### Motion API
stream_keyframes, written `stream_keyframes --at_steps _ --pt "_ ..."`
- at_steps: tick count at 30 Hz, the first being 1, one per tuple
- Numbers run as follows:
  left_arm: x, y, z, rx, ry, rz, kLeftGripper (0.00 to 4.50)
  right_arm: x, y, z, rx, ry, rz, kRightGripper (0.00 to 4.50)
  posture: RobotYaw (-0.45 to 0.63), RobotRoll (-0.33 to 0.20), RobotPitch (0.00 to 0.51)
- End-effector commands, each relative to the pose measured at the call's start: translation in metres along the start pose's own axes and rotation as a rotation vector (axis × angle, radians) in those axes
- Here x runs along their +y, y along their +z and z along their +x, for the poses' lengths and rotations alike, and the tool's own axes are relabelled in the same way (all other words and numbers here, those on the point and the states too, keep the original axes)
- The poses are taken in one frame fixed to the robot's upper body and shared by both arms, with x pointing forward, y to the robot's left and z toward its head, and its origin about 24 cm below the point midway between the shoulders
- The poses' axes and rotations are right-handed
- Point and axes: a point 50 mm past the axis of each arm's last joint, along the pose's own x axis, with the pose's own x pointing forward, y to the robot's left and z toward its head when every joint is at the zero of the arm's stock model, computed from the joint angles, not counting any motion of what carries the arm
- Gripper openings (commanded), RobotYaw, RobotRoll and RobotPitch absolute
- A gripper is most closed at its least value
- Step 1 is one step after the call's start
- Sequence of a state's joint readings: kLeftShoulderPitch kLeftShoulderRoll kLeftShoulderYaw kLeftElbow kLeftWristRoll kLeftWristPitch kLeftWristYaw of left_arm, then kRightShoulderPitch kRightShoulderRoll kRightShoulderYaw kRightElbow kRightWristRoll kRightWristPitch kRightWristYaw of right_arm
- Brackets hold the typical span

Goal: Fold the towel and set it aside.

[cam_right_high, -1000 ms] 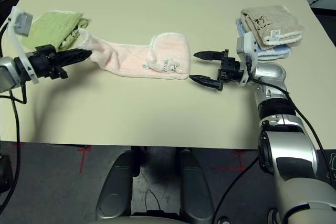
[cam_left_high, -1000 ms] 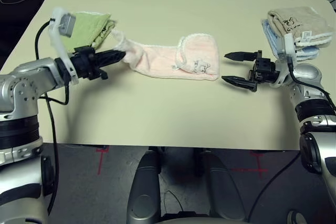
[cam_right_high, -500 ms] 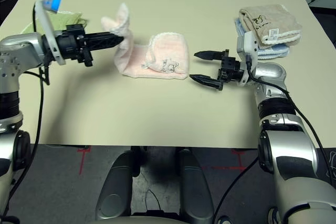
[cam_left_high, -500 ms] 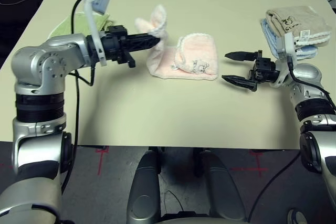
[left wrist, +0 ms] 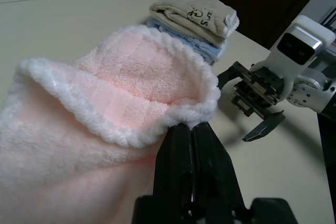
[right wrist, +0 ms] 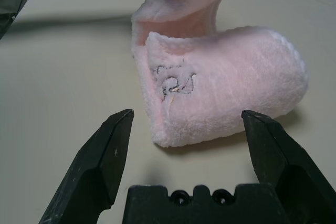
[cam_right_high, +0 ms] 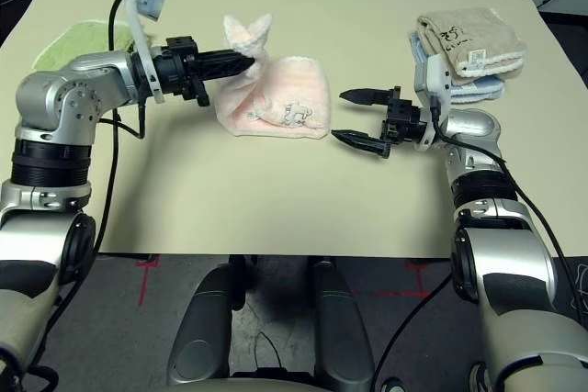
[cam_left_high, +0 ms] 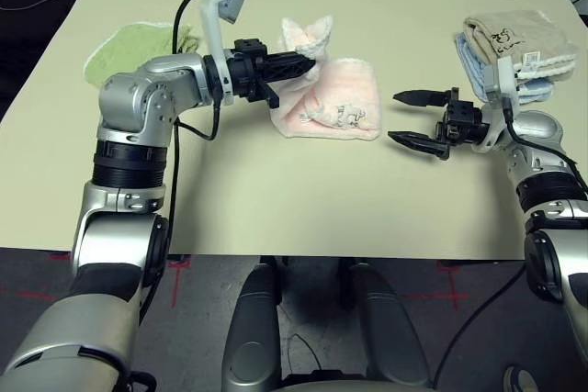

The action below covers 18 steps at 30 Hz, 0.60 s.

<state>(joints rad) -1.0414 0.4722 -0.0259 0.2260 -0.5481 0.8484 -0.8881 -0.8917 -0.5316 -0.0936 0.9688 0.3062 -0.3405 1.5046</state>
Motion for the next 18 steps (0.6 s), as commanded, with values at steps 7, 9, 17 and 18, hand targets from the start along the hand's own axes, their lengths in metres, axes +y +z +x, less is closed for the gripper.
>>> stream_keyframes --at_steps 7,9,17,18 --pt "-0.026 -0.005 0.017 0.058 -0.16 0.007 0.03 0.002 -0.003 -0.003 0.012 -0.005 0.009 4.5 0.06 0.0 0.261" --pt "-0.028 -0.01 0.019 0.068 -0.159 0.001 0.03 0.001 -0.003 -0.003 0.01 -0.006 0.01 4.5 0.06 0.0 0.26" --pt "-0.017 -0.032 0.036 0.117 -0.013 0.065 0.03 0.002 -0.004 -0.002 0.008 -0.011 0.012 4.5 0.06 0.0 0.257" --pt "-0.015 -0.034 0.038 0.123 0.013 0.075 0.03 0.002 -0.004 -0.002 0.008 -0.011 0.011 4.5 0.06 0.0 0.257"
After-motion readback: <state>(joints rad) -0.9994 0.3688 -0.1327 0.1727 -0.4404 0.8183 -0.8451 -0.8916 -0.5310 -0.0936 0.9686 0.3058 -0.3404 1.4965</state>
